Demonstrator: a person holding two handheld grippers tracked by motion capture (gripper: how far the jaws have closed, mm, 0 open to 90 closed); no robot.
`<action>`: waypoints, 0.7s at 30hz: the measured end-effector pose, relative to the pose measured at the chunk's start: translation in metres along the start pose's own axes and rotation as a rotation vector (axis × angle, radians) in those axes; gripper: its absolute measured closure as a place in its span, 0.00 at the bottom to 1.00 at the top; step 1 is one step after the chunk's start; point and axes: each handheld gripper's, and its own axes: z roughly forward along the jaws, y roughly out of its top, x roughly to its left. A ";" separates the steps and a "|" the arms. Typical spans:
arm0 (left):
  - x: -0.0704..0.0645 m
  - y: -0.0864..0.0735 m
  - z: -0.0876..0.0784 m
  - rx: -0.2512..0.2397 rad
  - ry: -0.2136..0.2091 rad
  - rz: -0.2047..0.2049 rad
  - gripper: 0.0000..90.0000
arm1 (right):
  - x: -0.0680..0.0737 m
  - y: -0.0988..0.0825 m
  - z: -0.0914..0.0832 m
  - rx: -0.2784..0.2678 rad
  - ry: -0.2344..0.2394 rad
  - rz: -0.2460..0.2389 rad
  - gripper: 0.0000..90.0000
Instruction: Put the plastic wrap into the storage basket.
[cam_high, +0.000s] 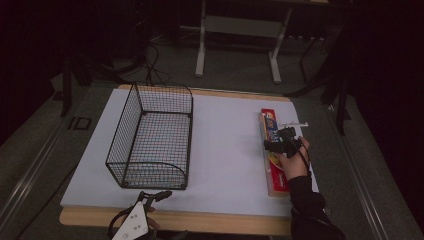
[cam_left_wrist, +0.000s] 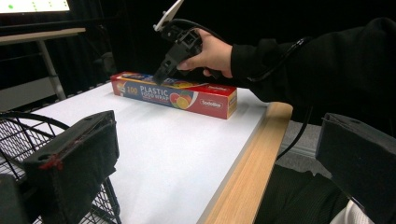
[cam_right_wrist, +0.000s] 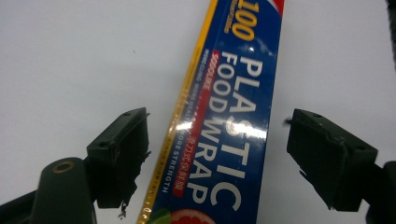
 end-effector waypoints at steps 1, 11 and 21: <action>0.000 0.000 0.000 0.001 -0.001 -0.001 0.00 | 0.000 0.000 0.002 0.015 0.007 0.006 0.23; 0.000 0.000 0.000 -0.001 -0.005 -0.006 0.00 | 0.001 -0.001 0.018 0.116 -0.019 0.049 0.26; 0.000 0.000 0.000 0.000 -0.009 -0.006 0.00 | 0.004 0.003 0.025 0.224 -0.008 0.105 0.36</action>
